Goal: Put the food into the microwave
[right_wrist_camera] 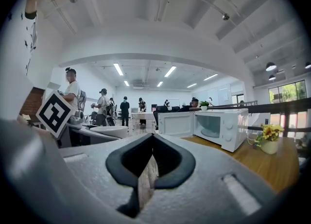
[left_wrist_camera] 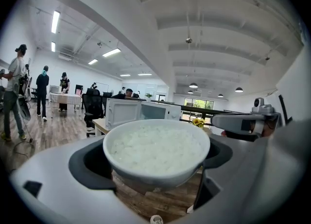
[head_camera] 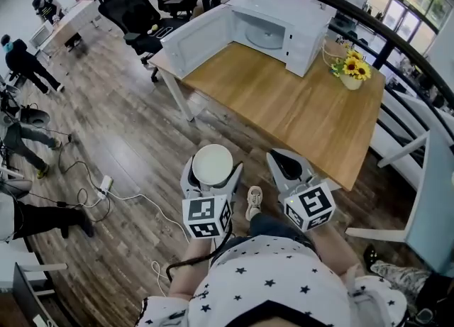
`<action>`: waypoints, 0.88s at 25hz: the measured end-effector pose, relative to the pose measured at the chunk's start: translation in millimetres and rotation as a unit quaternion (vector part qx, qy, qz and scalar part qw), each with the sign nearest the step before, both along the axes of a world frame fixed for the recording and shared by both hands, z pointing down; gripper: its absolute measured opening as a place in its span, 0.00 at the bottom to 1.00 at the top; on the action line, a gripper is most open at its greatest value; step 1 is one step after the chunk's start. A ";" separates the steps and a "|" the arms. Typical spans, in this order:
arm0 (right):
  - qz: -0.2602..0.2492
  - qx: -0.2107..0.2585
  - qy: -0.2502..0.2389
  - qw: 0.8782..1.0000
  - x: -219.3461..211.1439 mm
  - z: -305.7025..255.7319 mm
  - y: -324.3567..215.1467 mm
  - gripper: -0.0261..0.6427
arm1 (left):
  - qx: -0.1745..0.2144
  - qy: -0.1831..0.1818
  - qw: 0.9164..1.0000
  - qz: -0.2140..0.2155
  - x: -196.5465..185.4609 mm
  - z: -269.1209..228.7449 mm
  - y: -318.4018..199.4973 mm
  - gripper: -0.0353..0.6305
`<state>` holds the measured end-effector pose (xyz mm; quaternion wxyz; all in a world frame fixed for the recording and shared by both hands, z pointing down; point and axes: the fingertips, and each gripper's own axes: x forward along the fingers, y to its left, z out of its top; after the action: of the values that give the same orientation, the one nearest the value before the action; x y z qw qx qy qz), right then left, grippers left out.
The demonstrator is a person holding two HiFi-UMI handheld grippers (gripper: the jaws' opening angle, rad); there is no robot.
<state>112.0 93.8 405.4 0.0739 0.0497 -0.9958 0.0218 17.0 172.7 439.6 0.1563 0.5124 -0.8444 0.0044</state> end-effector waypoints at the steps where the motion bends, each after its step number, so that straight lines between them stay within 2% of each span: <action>1: 0.000 0.002 0.001 1.000 -5.9 -0.2 -5.9 0.05 | 0.000 0.000 1.000 0.000 -6.0 -0.6 -6.3 0.82; 22: -0.007 0.009 -0.002 1.000 -135.5 -21.7 -147.2 0.05 | 0.015 -0.002 1.000 -0.006 -130.2 -26.7 -145.8 0.82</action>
<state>-23.5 -53.3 383.7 0.0720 0.0432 -0.9964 0.0127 -113.2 27.0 412.9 0.1465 0.5100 -0.8476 -0.0082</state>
